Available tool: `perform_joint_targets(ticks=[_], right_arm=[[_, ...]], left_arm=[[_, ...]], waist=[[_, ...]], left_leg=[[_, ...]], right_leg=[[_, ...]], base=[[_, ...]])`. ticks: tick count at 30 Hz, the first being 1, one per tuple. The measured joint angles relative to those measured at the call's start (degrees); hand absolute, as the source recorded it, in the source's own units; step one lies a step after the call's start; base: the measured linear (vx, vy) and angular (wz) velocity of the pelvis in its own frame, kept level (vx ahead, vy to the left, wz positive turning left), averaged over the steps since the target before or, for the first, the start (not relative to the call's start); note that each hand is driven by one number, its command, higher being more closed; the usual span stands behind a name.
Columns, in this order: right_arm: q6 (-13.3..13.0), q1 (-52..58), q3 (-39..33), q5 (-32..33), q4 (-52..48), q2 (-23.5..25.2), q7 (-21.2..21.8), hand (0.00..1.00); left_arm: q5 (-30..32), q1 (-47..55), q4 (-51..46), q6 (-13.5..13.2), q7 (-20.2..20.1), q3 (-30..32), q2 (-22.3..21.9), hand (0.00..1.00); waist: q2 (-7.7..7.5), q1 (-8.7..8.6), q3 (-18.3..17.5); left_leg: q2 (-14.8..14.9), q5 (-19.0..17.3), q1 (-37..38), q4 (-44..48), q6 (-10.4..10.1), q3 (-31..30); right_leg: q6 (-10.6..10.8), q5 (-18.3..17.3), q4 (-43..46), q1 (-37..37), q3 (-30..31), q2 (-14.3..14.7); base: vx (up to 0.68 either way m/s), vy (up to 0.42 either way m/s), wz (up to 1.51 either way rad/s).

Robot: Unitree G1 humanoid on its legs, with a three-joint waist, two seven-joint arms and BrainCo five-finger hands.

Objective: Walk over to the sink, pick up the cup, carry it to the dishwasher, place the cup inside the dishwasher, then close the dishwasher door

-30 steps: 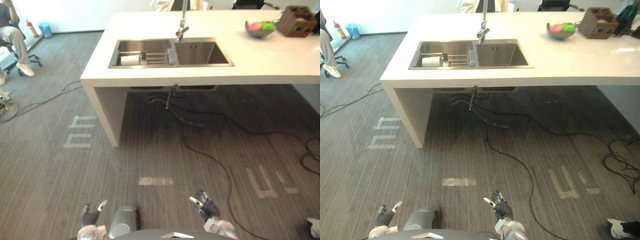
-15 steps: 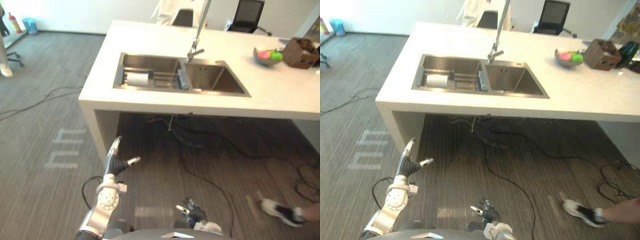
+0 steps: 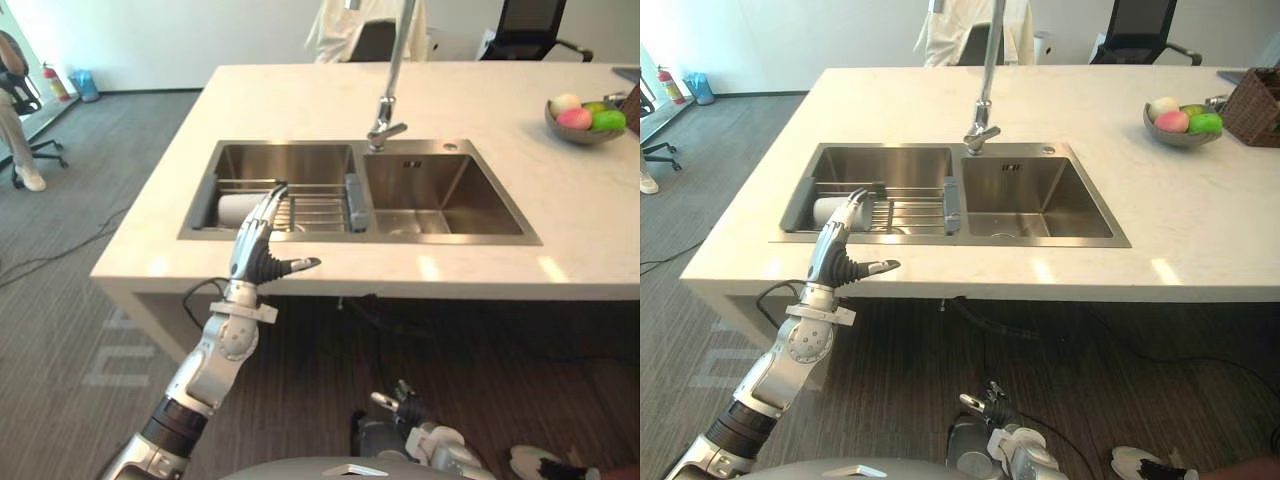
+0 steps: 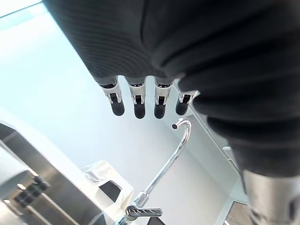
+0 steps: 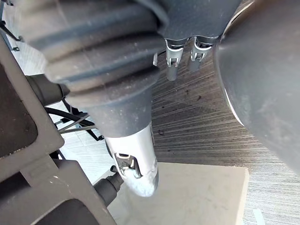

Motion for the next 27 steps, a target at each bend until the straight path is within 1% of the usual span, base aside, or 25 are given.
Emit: perform_joint_targets(ticks=[1, 2, 3, 4, 5, 6, 7, 8, 9, 10, 11, 12, 13, 16, 18, 19, 20, 21, 23, 25, 27], right_arm=[[1.0, 0.1, -0.1, 0.0, -0.4, -0.1, 0.3, 0.0], [3.3, 0.9, -0.2, -0.2, -1.6, -0.4, 0.4, 0.0], [4.2, 2.2, -0.1, -0.1, -2.2, -0.4, 0.3, 0.0], [4.5, 2.6, 0.0, -0.1, -1.9, -0.4, 0.2, 0.0], [5.1, 2.9, 0.1, 0.0, -0.9, -0.4, 0.4, 0.0], [5.4, 2.3, 0.1, -0.1, 0.9, -0.4, 0.5, 0.0], [5.4, 2.3, 0.1, -0.2, 1.3, -0.5, 0.6, 0.0], [5.4, 2.2, 0.1, -0.2, 2.2, -1.0, 0.9, 0.0], [5.5, 1.6, 0.1, -0.2, 2.6, -2.0, 1.4, 0.0], [5.5, 0.8, 0.0, -0.2, 3.9, -2.1, 1.4, 0.0], [5.6, 0.1, 0.0, -0.2, 5.1, -2.1, 1.5, 0.0], [5.6, 0.1, 0.0, -0.2, 5.3, -2.0, 1.6, 0.0], [5.5, -0.3, 0.0, -0.2, 6.2, -1.7, 1.6, 0.0], [6.0, -1.0, 0.1, -0.1, 7.4, -1.6, 1.6, 0.0], [6.3, -1.1, 0.1, -0.1, 7.4, -1.6, 1.5, 0.0], [6.5, -1.2, 0.2, -0.1, 7.4, -1.6, 1.5, 0.0], [6.6, -1.3, 0.2, -0.1, 7.5, -1.6, 1.5, 0.0], [6.6, -1.6, 0.3, -0.1, 7.9, -1.6, 1.5, 0.0], [6.8, -2.2, 0.3, -0.1, 8.7, -1.6, 1.4, 0.0], [7.1, -2.2, 0.3, -0.1, 9.1, -1.6, 1.1, 0.0], [7.4, -1.9, 0.5, -0.1, 9.2, -1.8, 1.1, 0.0]], left_arm=[[0.0, -0.5, -0.5, 0.1, -0.3, 0.0, 0.0, 0.0], [0.0, -1.1, -1.7, 0.6, -0.7, 0.1, -0.4, 0.0], [0.2, -1.4, -2.3, 1.4, -1.1, 0.4, -0.5, 0.0], [0.4, -1.4, -2.2, 2.0, -1.5, 0.7, -0.3, 0.0], [0.4, -1.6, -1.9, 3.6, -2.8, 1.5, 0.7, 0.0], [0.4, -1.9, -1.6, 4.8, -4.1, 2.8, 1.8, 0.0], [0.4, -2.3, -1.6, 5.3, -4.6, 3.1, 2.3, 0.0], [0.4, -3.5, -1.5, 6.1, -5.3, 3.3, 3.0, 0.0], [0.4, -4.9, -1.1, 6.5, -5.6, 3.8, 3.1, 0.0], [0.4, -5.3, -0.7, 6.5, -5.8, 4.4, 3.4, 0.0], [0.5, -5.9, 0.7, 7.3, -7.1, 5.1, 4.5, 0.0], [0.5, -6.2, 1.3, 7.7, -7.9, 5.3, 5.2, 0.0], [0.5, -6.3, 2.4, 8.4, -9.3, 5.6, 6.8, 0.0], [0.6, -5.9, 7.3, 9.1, -12.3, 5.6, 9.4, 0.0], [1.2, -5.9, 7.9, 9.3, -13.9, 5.6, 10.1, 0.0], [1.3, -6.0, 8.1, 9.4, -15.2, 5.5, 10.9, 0.0], [2.0, -6.3, 8.8, 9.3, -16.1, 5.4, 11.3, 0.0], [2.8, -6.7, 10.2, 9.1, -16.9, 5.3, 11.5, 0.0], [4.3, -7.1, 12.1, 9.0, -18.6, 5.1, 11.9, 0.0], [6.2, -7.1, 12.5, 9.0, -20.5, 4.8, 12.5, 0.0], [7.9, -7.3, 12.7, 8.9, -21.8, 4.8, 14.4, 0.0]], waist=[[0.57, -0.23, 0.1], [0.81, -0.45, 0.5], [0.82, -0.25, 0.7], [0.59, -0.11, 0.6], [0.03, 0.04, 0.2], [-0.37, -0.01, -0.1], [-0.49, -0.04, -0.3], [-0.17, -0.01, -0.6], [1.19, 0.07, -1.1], [1.53, 0.14, -1.4], [0.71, -0.36, -1.6], [0.38, -0.48, -1.7], [-0.33, -0.83, -1.9], [-0.63, -1.15, -1.8], [-0.52, -1.4, -1.7], [-0.34, -1.58, -1.7], [-0.26, -1.95, -1.7], [-0.22, -2.48, -1.7], [-0.23, -3.01, -1.7], [-0.26, -3.07, -1.7], [-0.35, -3.09, -1.7]], left_leg=[[1.2, 2.3, -1.7, 4.2, 0.5, 0.1], [4.5, 8.2, -6.2, 13.1, 2.6, 0.6], [7.1, 7.6, -9.8, 20.4, 2.7, 2.0], [7.3, 6.1, -10.6, 21.4, 2.7, 2.8], [6.8, 3.3, -11.0, 18.1, 3.0, 6.4], [5.3, 1.8, -10.8, 9.3, 3.2, 10.0], [4.0, 1.9, -10.8, 3.0, 3.4, 11.2], [0.8, 5.7, -11.2, -10.4, 3.4, 11.5], [-0.9, 15.0, -12.4, -20.5, 2.5, 10.2], [-1.7, 16.0, -12.0, -21.8, 1.2, 9.6], [-3.2, 17.8, -10.6, -25.3, 1.8, 9.4], [-3.7, 18.3, -10.0, -27.0, 1.8, 9.4], [-4.7, 19.4, -9.2, -29.8, 2.0, 9.3], [-5.8, 20.2, -7.6, -32.1, 2.1, 9.1], [-5.9, 20.2, -7.2, -32.3, 2.0, 8.8], [-6.0, 21.2, -6.3, -33.9, 1.8, 8.5], [-6.0, 21.8, -5.8, -35.1, 1.7, 8.2], [-6.0, 21.9, -5.8, -35.2, 1.7, 7.9], [-5.8, 21.9, -5.6, -35.2, 1.6, 7.8], [-5.7, 22.0, -5.1, -35.3, 1.7, 7.8], [-5.6, 22.0, -4.4, -35.6, 1.7, 7.9]], right_leg=[[-0.4, -0.4, -0.9, 1.4, -0.5, 0.6], [-1.2, -0.9, -3.7, 5.2, -1.7, 2.1], [-2.1, -0.6, -7.4, 9.1, -2.3, 3.3], [-2.4, -0.4, -9.3, 11.2, -2.5, 3.5], [-3.1, 0.7, -13.0, 14.6, -2.8, 3.2], [-2.3, 1.8, -15.6, 16.8, -3.0, 2.4], [-2.1, 2.0, -16.5, 17.2, -3.1, 1.9], [-1.6, 2.3, -17.5, 17.5, -3.3, 1.1], [-0.9, 2.3, -18.2, 17.0, -3.8, 1.4], [-0.4, 2.2, -18.3, 17.0, -3.4, 1.2], [0.0, 2.1, -18.8, 17.2, -3.8, 0.4], [0.3, 1.9, -19.0, 17.2, -4.3, 0.0], [0.7, 1.6, -19.7, 17.4, -4.9, -0.7], [1.0, 1.5, -21.4, 19.4, -5.9, -1.3], [1.0, 1.4, -21.7, 20.1, -6.6, -1.4], [1.0, 1.4, -22.0, 20.4, -6.8, -1.2], [1.0, 1.4, -22.3, 20.8, -7.1, -1.1], [1.0, 1.4, -22.4, 21.0, -7.6, -0.9], [1.0, 1.4, -22.3, 21.2, -7.9, -0.7], [1.0, 1.5, -22.1, 21.6, -7.9, -0.6], [1.1, 1.6, -22.4, 22.0, -7.9, -0.6]], base=[[0.41, -0.376, 0.21], [0.33, -0.252, 0.28], [0.34, -0.222, 0.22], [0.35, -0.167, 0.05], [0.34, -0.126, -0.07], [0.33, -0.103, -0.06], [0.31, -0.032, 0.06], [0.3, 0.036, 0.16], [0.3, 0.065, 0.09], [0.29, 0.073, 0.15], [0.2, 0.056, 0.14], [0.2, 0.068, 0.28], [0.17, 0.076, 0.22], [0.11, 0.041, 0.19], [0.05, -0.014, 0.13], [0.01, -0.033, 0.12], [-0.03, -0.033, 0.14], [-0.03, -0.022, 0.16], [-0.06, -0.003, 0.09], [-0.1, 0.007, 0.02], [-0.11, 0.013, -0.01]])
